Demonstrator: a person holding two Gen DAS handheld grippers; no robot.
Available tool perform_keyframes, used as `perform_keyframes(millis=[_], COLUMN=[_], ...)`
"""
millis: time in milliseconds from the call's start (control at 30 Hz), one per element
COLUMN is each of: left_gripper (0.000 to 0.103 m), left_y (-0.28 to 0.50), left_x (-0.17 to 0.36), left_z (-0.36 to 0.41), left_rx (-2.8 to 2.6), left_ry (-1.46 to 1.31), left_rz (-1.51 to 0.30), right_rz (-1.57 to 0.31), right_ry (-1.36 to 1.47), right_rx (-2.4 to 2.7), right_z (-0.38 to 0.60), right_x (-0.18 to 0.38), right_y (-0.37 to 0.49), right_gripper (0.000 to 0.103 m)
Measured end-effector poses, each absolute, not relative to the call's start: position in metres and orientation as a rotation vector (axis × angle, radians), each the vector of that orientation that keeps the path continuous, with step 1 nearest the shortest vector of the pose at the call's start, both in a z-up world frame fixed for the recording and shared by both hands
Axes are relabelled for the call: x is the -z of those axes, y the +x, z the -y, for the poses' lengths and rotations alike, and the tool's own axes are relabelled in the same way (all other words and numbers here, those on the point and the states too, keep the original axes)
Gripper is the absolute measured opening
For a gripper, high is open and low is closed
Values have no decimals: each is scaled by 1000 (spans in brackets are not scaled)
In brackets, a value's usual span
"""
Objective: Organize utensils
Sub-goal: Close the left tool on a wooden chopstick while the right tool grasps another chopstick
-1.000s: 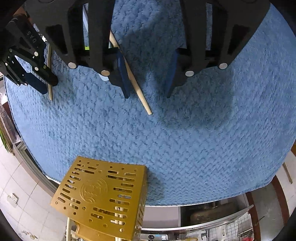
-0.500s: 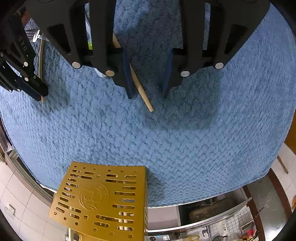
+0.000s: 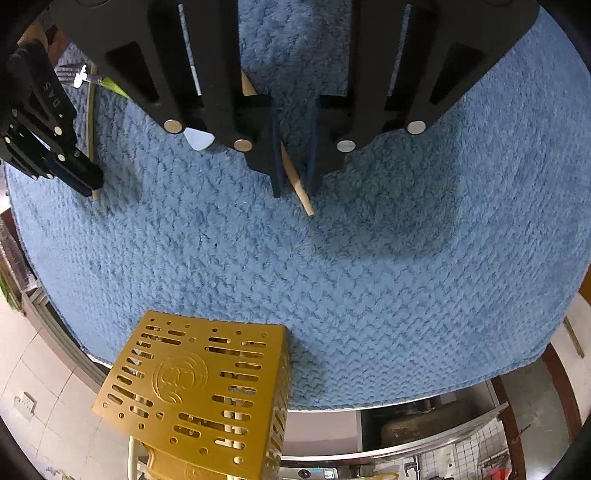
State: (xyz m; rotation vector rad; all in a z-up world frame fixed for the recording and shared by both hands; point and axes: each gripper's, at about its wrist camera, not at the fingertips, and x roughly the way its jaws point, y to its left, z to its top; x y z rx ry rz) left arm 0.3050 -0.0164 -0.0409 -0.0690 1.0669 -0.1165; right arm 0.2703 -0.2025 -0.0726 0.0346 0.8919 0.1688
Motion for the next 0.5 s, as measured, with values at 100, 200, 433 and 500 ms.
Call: perform_keyframes(millis=[100, 200, 433, 500], left_gripper=[8, 7, 0, 0], left_y=[307, 304, 294, 293], left_x=[40, 37, 36, 37], left_z=[10, 12, 28, 27], left_rx=[145, 157, 167, 167], left_ry=[-110, -87, 24, 37], left_rz=[-1082, -1076, -1064, -1064], right_rz=[-897, -896, -881, -883], right_ry=[72, 78, -21, -42], right_rx=[-192, -216, -232, -236], right_z=[208, 210, 195, 190], right_x=[72, 70, 64, 67], right_y=[274, 278, 295, 298], right_gripper=[11, 10, 10, 10])
